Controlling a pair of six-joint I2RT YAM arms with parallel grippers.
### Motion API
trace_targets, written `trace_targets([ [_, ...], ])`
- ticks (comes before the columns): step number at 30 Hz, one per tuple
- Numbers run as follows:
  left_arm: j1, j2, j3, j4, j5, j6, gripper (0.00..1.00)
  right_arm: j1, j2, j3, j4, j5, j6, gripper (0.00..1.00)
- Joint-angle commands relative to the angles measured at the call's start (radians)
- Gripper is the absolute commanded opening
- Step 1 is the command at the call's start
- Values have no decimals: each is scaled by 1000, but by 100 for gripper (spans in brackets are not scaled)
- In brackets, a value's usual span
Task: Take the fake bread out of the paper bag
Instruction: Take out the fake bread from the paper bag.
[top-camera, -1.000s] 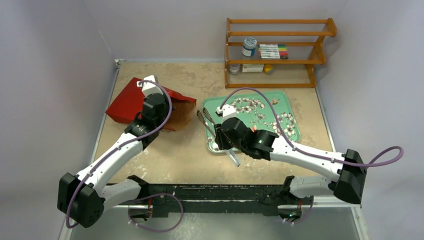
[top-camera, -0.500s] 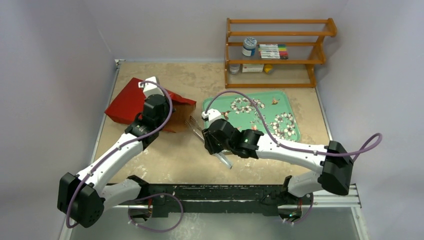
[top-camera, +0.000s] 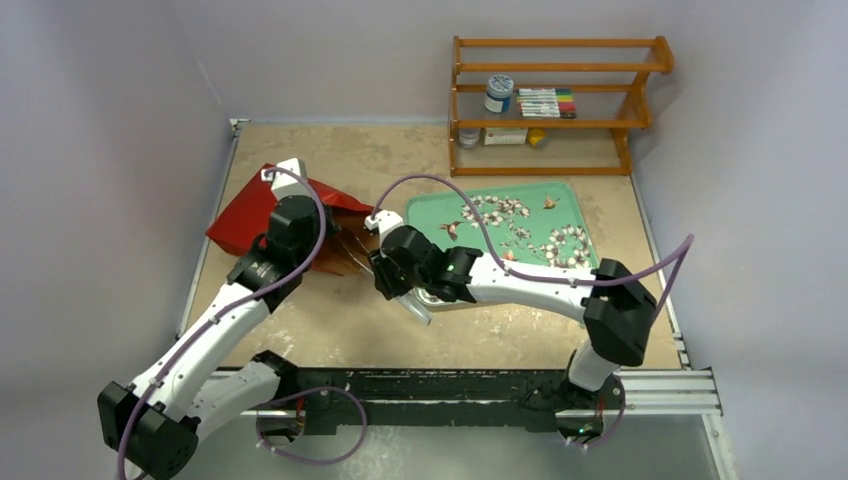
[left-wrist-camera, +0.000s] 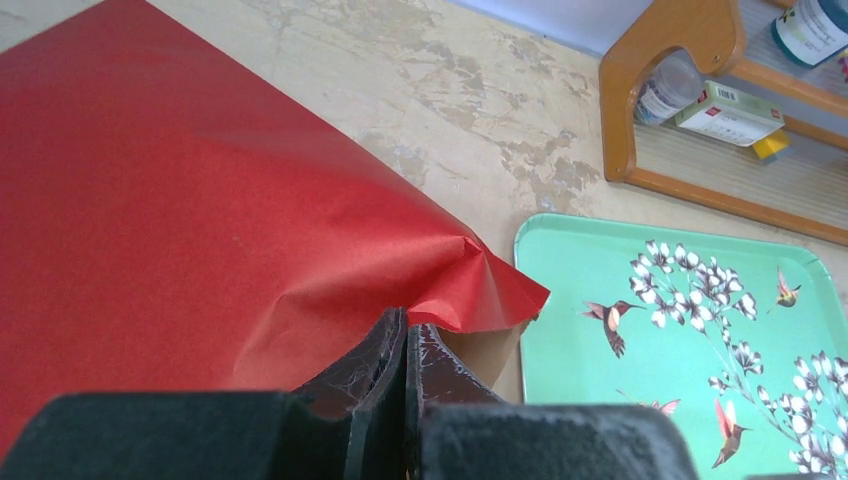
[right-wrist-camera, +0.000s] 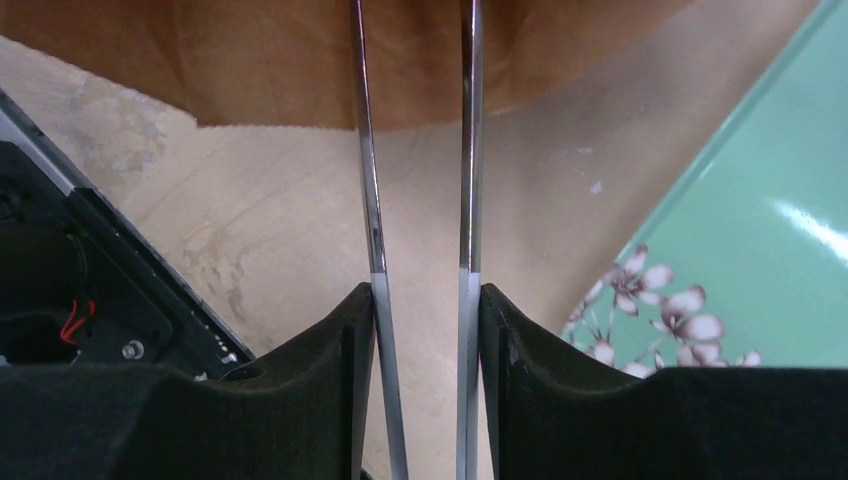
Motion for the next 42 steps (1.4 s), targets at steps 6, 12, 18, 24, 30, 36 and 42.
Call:
trace_targets([
  [6, 1, -76, 82, -181, -53, 0, 0, 3, 67, 106, 116, -94, -76, 44],
  [12, 1, -92, 79, -240, -39, 0, 0, 0, 106, 120, 157, -116, -100, 45],
  [18, 1, -112, 56, -255, -19, -14, 0, -9, 153, 182, 144, -122, -129, 45],
  [24, 1, -121, 28, -267, -5, -21, 0, -35, 185, 219, 132, -149, -119, 46],
  [30, 1, -138, -7, -282, -4, -30, 0, -98, 200, 230, 150, -211, -82, 46],
  [36, 1, -155, -42, -277, 5, -45, 0, -136, 243, 267, 159, -265, -86, 46],
  [42, 1, -133, -50, -259, 22, -45, 0, -142, 283, 290, 194, -325, -99, 46],
])
